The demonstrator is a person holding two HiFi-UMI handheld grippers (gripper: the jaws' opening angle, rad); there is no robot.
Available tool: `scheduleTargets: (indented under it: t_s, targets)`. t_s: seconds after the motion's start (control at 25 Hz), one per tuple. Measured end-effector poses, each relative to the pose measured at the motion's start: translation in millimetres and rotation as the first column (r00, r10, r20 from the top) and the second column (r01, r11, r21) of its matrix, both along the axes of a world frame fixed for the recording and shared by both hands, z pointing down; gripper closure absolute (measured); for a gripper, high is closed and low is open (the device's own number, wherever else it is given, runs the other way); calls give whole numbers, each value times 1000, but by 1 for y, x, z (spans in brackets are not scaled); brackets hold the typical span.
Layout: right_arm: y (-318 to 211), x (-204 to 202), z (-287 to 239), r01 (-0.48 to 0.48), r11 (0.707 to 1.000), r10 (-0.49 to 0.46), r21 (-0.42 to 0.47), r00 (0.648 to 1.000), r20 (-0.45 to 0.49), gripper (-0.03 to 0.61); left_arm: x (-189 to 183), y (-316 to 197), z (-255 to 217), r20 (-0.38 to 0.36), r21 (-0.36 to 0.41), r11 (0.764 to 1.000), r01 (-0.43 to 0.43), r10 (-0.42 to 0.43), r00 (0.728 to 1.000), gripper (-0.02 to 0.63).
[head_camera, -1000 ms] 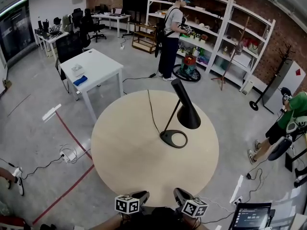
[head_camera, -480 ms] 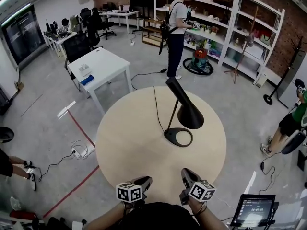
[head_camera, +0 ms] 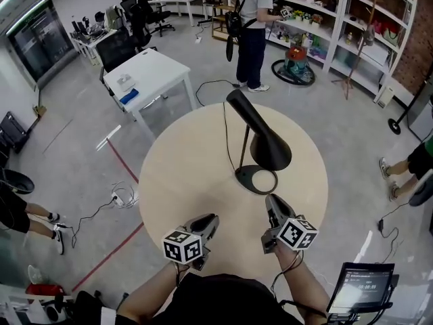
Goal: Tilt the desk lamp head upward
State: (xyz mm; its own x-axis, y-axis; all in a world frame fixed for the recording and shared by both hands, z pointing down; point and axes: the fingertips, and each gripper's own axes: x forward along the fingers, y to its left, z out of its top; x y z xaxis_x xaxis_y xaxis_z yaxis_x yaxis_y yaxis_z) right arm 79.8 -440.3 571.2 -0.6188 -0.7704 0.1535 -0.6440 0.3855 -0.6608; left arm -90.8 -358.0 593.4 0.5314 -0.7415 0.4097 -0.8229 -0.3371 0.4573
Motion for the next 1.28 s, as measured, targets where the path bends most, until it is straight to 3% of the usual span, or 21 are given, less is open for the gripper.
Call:
scheduleTargets:
  t_s: [0.16,0.2,0.52,0.64,0.72,0.84,1.04,1.28]
  targets:
    - [-15,-11,-5,-34,999,33,9,998,48,546,-5,-25,-18,41,80,996,-41,38,998,560]
    - [-20,-13,-7,-46,999,46,6,997,65,521,-7,-34,-23,52,101,993,-55,50,997,560]
    - [-62,-4,-4,-144,989,145,-16,985,93,463,-2,-114,-60,101,243,957,-159,138,985,558]
    - [-73,1,-5,-176,984,179,-38,975,134,437,10,-136,-62,155,268,939,-216,179,972,558]
    - [-77,2,-7,-191,980,199,-62,964,175,419,18,-147,-62,205,275,925,-263,211,956,497]
    - [-78,-1,-5,-205,974,222,-98,947,230,405,26,-162,-65,264,287,906,-312,238,935,485]
    - [-82,3,-8,-222,968,249,-115,890,383,405,42,-191,-76,325,327,878,-350,243,914,485]
    - [-87,8,-11,-224,969,248,-105,879,407,406,55,-222,-83,369,343,852,-396,265,891,485]
